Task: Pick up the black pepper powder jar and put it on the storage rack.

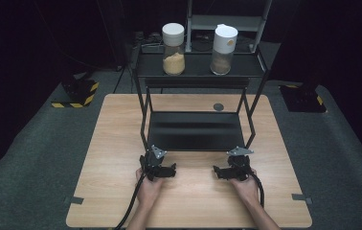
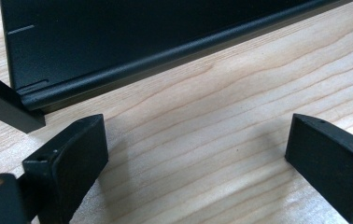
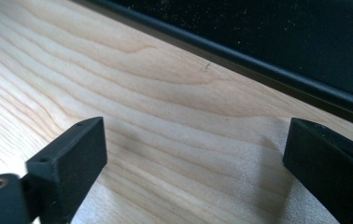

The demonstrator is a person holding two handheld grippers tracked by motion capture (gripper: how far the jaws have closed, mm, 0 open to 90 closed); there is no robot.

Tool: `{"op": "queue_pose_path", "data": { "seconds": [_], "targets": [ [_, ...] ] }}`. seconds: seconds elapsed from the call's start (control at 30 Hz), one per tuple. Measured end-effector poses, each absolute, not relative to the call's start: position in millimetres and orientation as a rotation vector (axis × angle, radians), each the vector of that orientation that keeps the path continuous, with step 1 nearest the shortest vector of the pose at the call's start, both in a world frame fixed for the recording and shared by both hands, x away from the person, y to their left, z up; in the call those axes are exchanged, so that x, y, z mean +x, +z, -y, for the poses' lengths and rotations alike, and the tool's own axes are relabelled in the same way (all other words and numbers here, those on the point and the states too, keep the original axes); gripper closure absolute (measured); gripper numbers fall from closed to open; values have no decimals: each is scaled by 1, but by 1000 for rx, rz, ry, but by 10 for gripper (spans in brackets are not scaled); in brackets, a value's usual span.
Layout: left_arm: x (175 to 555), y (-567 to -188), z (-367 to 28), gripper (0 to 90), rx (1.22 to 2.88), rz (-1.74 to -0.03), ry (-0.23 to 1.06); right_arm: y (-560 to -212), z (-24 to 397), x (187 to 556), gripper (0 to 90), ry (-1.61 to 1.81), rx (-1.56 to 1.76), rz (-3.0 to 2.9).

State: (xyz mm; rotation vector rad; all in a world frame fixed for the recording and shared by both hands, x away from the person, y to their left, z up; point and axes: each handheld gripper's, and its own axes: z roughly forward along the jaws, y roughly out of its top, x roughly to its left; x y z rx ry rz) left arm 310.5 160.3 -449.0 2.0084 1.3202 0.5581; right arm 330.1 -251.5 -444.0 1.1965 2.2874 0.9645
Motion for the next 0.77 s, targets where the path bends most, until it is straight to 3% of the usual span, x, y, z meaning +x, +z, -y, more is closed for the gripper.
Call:
{"op": "queue_pose_path", "data": {
  "seconds": [0.77],
  "targets": [
    [310,-449,-160,57,2008,-1321,559,-444,252,329,57,967,1203,-2282]
  ]
}}
